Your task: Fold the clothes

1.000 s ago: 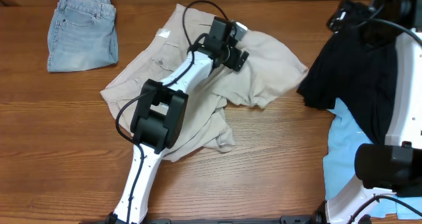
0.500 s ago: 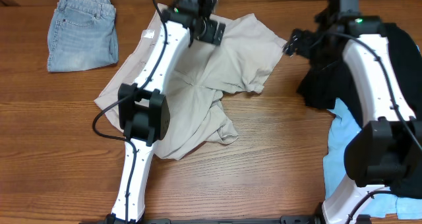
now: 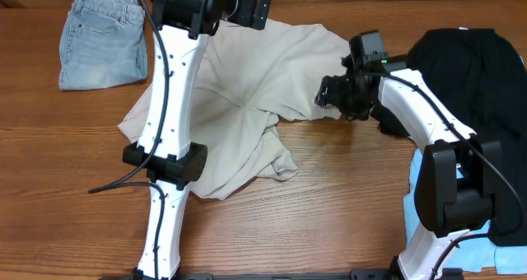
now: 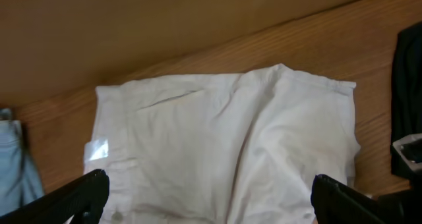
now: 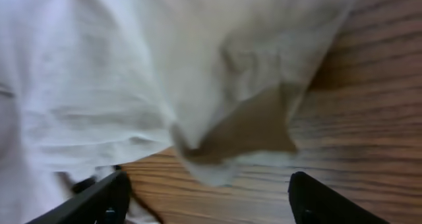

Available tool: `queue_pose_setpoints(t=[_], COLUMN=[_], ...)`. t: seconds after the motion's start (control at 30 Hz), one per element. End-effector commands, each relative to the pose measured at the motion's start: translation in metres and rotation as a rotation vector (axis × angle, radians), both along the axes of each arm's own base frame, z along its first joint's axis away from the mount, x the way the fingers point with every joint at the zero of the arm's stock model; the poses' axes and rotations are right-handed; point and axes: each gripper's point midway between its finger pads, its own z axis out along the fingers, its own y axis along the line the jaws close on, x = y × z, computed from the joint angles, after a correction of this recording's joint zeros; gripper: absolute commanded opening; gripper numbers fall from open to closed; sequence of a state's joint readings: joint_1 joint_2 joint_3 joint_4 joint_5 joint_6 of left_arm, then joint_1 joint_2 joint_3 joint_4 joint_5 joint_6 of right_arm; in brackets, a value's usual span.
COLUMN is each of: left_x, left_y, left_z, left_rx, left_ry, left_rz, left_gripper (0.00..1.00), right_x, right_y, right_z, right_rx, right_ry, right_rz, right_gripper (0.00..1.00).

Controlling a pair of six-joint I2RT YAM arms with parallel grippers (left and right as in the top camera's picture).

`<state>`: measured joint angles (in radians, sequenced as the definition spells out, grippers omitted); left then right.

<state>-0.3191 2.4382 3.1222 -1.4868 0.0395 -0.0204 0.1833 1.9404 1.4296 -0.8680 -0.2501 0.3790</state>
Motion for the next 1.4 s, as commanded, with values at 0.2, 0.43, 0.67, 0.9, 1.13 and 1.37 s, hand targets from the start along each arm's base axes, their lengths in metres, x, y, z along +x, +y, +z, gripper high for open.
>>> queue_pose_setpoints(t=[0.2,0.43,0.67,0.9,1.13,1.37], left_x=[-0.034,-0.044,-0.045,-0.045,-0.045,-0.056], left_y=[0.033,0.036,0.037,0.037,0.040,0.054], left_z=[0.047,0.037,0.036,0.036,0.035,0.044], left_rx=[0.055,0.077,0.079,0.082,0.110,0.136], left_ry=[-0.058,0.000,0.005,0.005,0.000,-0.001], left_rz=[0.084,0.082,0.082,0.079,0.074,0.109], left_gripper=[1.00,1.00,1.00,1.00,1.00,1.00], right_x=[-0.009,0.002,0.011,0.004,-0.011,-0.041], right_y=[-0.011,-0.013,-0.036,-0.078,-0.101,-0.055], right_z=[-0.029,-0.045,-0.043,-0.001,0.040,0.097], right_rx=[-0.037,-0.038,-0.133,-0.149,-0.164,0.028], right_ry=[0.007,-0.077,-0.113,-0.098,-0.085,-0.124], right_rz=[-0.034,-0.042,-0.086,-0.174,-0.127,0.048], right_gripper=[0.64,0.47,0.04,0.04,0.76,0.80])
